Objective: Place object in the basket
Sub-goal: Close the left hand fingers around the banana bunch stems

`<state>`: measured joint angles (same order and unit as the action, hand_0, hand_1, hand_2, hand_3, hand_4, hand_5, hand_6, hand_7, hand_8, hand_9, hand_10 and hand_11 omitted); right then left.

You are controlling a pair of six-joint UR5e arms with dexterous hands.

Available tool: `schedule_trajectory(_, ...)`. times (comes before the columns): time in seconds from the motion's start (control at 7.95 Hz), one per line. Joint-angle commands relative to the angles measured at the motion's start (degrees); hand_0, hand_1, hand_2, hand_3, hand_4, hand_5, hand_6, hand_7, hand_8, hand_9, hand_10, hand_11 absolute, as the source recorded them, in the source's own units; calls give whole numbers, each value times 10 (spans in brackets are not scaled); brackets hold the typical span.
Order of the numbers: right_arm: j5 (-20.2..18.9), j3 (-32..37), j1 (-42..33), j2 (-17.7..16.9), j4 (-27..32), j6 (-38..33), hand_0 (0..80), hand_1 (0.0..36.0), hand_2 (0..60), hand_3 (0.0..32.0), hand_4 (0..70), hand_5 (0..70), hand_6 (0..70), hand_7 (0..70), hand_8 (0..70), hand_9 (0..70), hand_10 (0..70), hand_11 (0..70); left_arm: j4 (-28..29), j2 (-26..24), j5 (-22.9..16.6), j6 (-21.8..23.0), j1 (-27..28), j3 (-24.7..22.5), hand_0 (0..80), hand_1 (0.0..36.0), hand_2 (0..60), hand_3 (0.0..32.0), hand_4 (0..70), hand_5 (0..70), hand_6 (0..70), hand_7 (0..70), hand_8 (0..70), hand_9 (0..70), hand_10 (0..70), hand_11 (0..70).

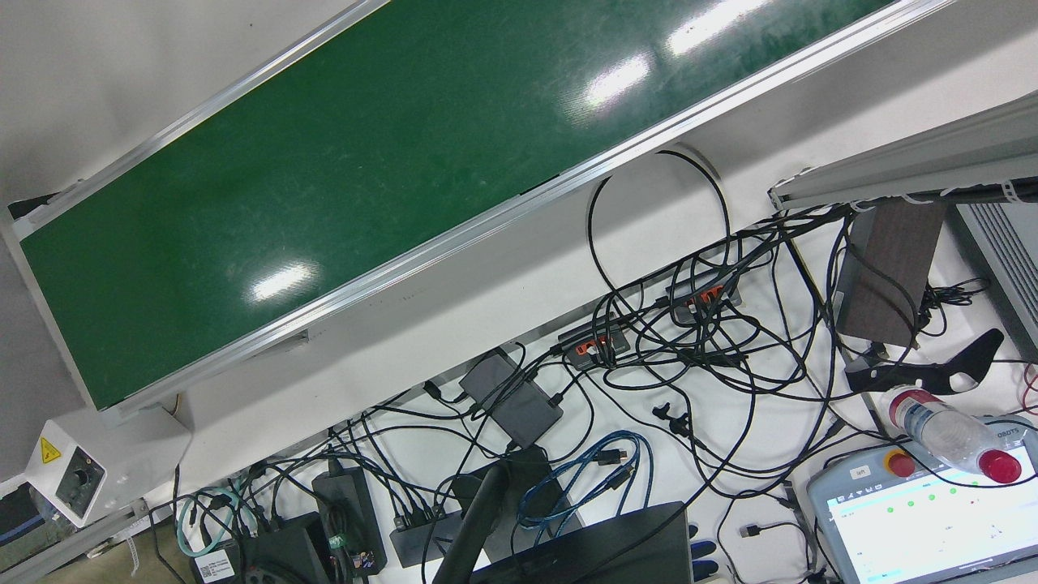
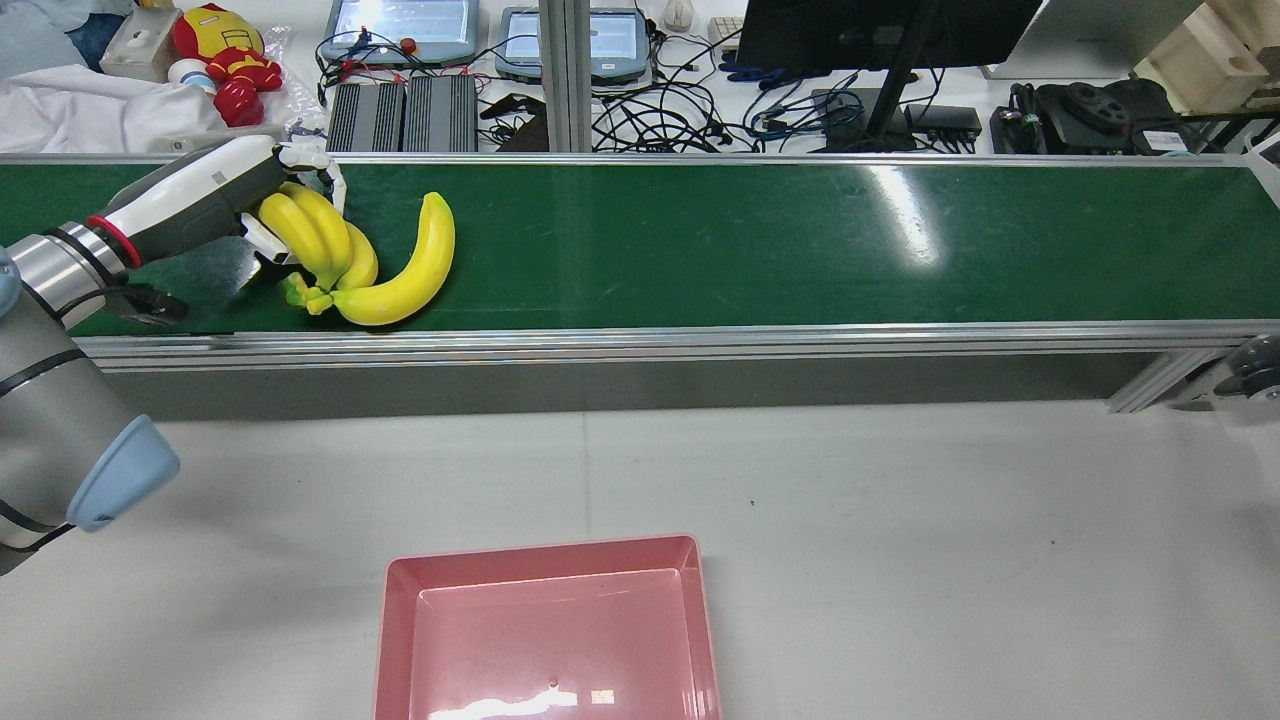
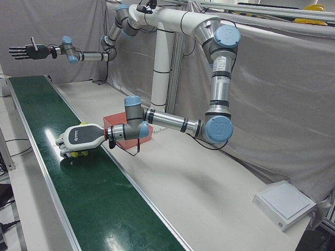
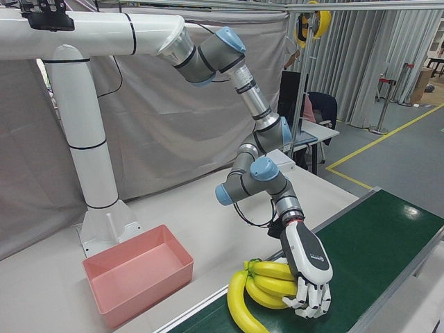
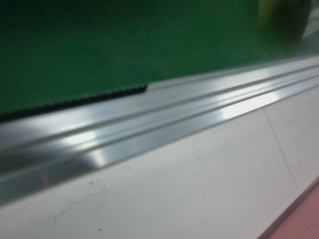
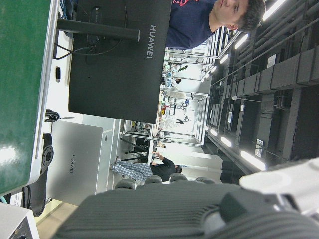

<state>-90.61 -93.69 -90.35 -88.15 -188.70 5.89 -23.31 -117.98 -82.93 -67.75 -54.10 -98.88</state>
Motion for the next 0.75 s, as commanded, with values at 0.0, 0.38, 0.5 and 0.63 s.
schedule_trajectory(0.0,0,0,0,0,0,0,0,0,0,0,0,0,0,0,0,0,0,0,-66,0,-17,2,-2,-73,191,155,600,0,296,700,234,498,377,511,368,517)
schedule_trajectory(0.38,0,0,0,0,0,0,0,0,0,0,0,0,0,0,0,0,0,0,-112,1,-48,3,-2,-153,157,139,600,0,286,700,230,482,370,494,345,487)
schedule_trajectory(0.5,0,0,0,0,0,0,0,0,0,0,0,0,0,0,0,0,0,0,-134,2,-49,3,1,-187,150,138,600,0,294,700,236,485,374,496,347,489)
schedule_trajectory(0.63,0,0,0,0,0,0,0,0,0,0,0,0,0,0,0,0,0,0,-150,3,-49,5,5,-212,152,138,600,0,305,700,243,488,378,498,352,495)
